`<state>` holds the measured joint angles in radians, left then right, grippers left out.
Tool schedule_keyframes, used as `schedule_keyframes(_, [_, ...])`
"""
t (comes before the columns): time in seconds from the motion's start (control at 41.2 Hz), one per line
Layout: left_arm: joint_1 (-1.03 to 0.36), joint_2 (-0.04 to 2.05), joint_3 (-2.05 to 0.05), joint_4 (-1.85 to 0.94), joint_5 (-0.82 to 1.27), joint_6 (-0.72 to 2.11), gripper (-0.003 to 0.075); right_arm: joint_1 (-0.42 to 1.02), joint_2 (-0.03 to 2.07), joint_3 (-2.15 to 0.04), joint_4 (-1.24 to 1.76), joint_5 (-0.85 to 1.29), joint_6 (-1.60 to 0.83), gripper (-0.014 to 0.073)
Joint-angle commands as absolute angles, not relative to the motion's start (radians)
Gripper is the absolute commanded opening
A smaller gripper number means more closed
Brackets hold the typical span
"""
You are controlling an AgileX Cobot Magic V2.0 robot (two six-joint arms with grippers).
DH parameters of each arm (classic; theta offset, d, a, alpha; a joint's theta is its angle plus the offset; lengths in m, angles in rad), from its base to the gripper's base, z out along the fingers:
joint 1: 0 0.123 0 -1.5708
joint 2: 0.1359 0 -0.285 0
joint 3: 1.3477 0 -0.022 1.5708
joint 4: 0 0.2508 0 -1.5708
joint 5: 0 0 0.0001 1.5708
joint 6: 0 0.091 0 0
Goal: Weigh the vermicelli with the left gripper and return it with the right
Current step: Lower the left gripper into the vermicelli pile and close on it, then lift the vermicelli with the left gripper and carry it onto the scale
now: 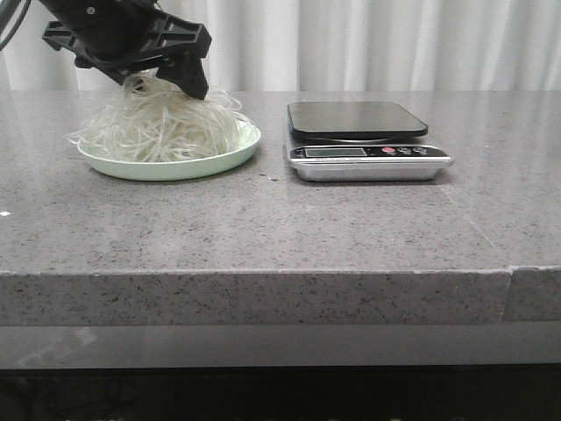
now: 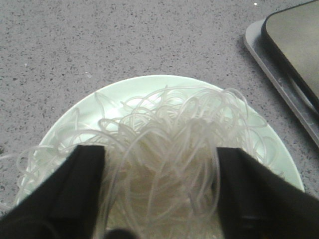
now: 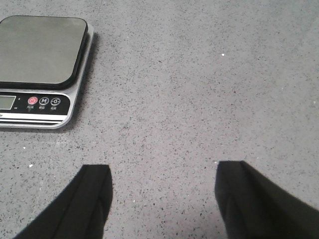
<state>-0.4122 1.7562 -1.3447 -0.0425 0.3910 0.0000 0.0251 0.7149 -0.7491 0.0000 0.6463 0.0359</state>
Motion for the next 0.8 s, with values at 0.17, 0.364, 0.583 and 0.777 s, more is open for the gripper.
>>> schedule_keyframes(0.17, [-0.42, 1.711, -1.377, -0.048, 0.353, 0.0, 0.0184, 0.026, 0.72, -0.774, -0.01, 0.587, 0.035, 0.0545])
schedule_keyframes(0.364, [-0.42, 1.673, -1.395, -0.048, 0.385, 0.0, 0.0143, 0.026, 0.72, -0.774, -0.01, 0.587, 0.035, 0.0545])
schedule_keyframes(0.583, [-0.431, 1.616, -1.493, -0.052, 0.429, 0.0, 0.0143, 0.026, 0.72, -0.774, -0.01, 0.587, 0.035, 0.0545])
schedule_keyframes(0.777, [-0.486, 1.616, -1.62, -0.052, 0.437, 0.033, 0.0144, 0.026, 0.72, -0.774, -0.01, 0.588, 0.035, 0.0545])
